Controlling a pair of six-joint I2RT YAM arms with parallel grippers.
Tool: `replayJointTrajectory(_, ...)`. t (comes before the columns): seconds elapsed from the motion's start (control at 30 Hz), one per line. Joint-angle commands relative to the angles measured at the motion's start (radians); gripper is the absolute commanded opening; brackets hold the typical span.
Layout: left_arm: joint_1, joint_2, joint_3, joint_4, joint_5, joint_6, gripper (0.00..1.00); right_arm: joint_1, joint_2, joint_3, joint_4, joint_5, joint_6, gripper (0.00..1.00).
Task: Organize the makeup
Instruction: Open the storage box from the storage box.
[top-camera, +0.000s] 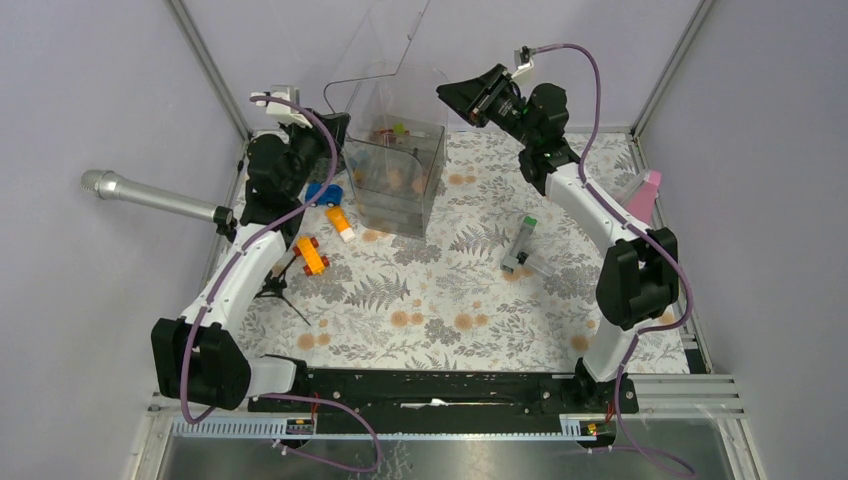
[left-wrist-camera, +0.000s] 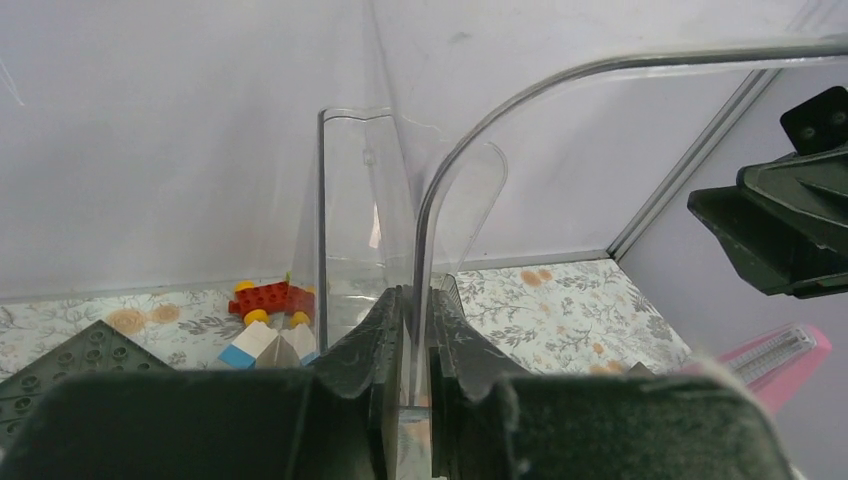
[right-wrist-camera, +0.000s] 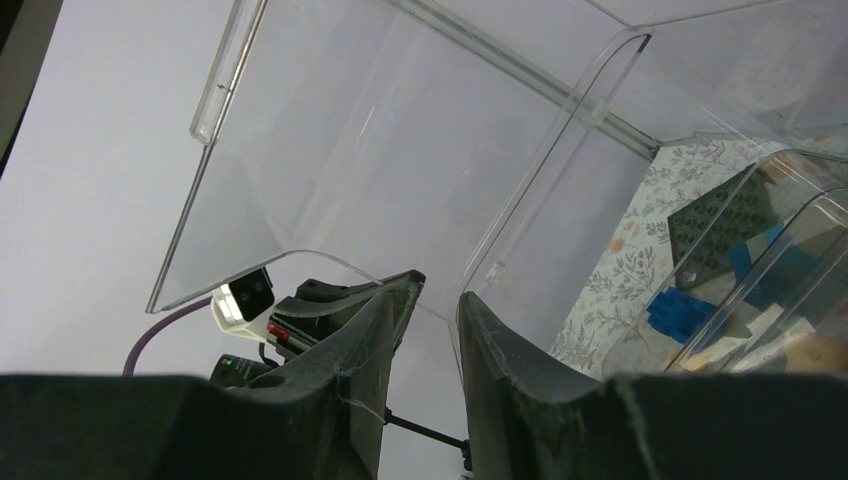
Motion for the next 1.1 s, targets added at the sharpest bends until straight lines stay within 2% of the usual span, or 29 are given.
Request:
replayJointTrajectory(0.0, 0.004, -0.001, 0.059, 0.046, 0.033, -0.052, 0.11, -0.008, -0.061, -0.01, 0.038, -0.018, -0.026, 0.38)
replayJointTrajectory(0.17, 0.014, -0.005, 0.055, 0.047, 0.038, -0.065, 0.19, -0.011, -0.067, -0.02, 0.038, -0.019, -0.027, 0.38)
replayJointTrajectory(0.37, 0.026, -0.01, 0.046, 0.056, 0.044, -0.076, 0.43, -0.018, -0.085, -0.054, 0.043, -0.021, -0.038, 0.39)
replayJointTrajectory(0.6, 0.041, -0.006, 0.043, 0.064, 0.039, -0.086, 0.47, -0.029, -0.102, -0.091, 0.051, -0.021, -0.041, 0.39)
replayJointTrajectory(0.77, 0.051, -0.002, 0.042, 0.066, 0.035, -0.092, 0.36, -0.032, -0.105, -0.101, 0.057, -0.025, -0.041, 0.4)
replayJointTrajectory(0.93, 0.059, 0.002, 0.046, 0.066, 0.041, -0.101, 0.16, -0.035, -0.106, -0.108, 0.064, -0.024, -0.041, 0.4)
replayJointTrajectory(1.07, 0.066, 0.013, 0.058, 0.061, 0.049, -0.111, 0.08, -0.036, -0.108, -0.113, 0.064, -0.027, -0.041, 0.41)
